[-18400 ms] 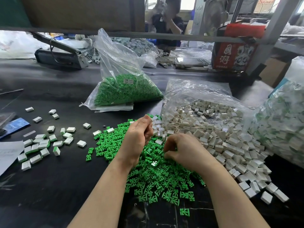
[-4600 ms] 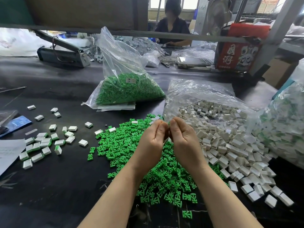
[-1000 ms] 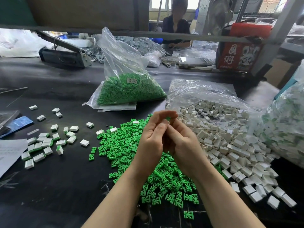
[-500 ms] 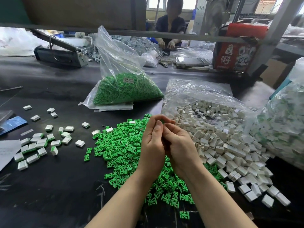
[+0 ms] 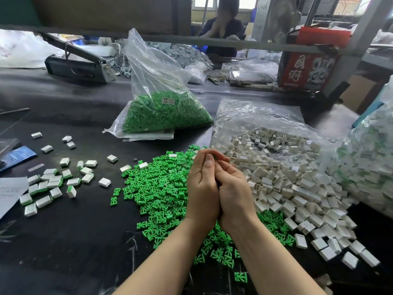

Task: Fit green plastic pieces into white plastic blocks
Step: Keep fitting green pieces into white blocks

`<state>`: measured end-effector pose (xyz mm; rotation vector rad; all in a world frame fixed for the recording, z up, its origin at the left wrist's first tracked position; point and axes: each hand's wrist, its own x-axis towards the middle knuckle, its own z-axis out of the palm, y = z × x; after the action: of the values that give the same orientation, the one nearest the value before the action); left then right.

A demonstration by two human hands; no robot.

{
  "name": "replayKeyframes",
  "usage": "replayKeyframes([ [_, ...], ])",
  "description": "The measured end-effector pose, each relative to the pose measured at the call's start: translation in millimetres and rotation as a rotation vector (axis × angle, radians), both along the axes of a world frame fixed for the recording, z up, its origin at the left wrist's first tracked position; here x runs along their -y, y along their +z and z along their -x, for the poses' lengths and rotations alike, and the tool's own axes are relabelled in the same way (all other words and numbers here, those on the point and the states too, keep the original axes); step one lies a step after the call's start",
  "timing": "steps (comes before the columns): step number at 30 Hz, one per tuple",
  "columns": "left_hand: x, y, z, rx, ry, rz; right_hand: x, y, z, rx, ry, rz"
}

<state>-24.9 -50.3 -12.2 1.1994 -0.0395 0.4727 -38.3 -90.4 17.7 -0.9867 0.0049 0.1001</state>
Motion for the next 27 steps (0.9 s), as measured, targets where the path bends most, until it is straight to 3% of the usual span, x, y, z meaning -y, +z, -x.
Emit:
replayKeyframes([
  [20,1.7,9.4,5.1,-0.059,-0.013,0.073,-7.3,12.0,8.2,-0.045,-0.041,-0.050],
  [23,1.3,9.1,4.1,-0.062,-0.007,0.083,-8.7,10.7,6.2,-0.072,-0.025,-0.141],
  [27,-1.1,7.6,6.5,-0.039,-0.042,0.050,-4.3,5.3,1.5,-0.031,-0.041,0.050],
])
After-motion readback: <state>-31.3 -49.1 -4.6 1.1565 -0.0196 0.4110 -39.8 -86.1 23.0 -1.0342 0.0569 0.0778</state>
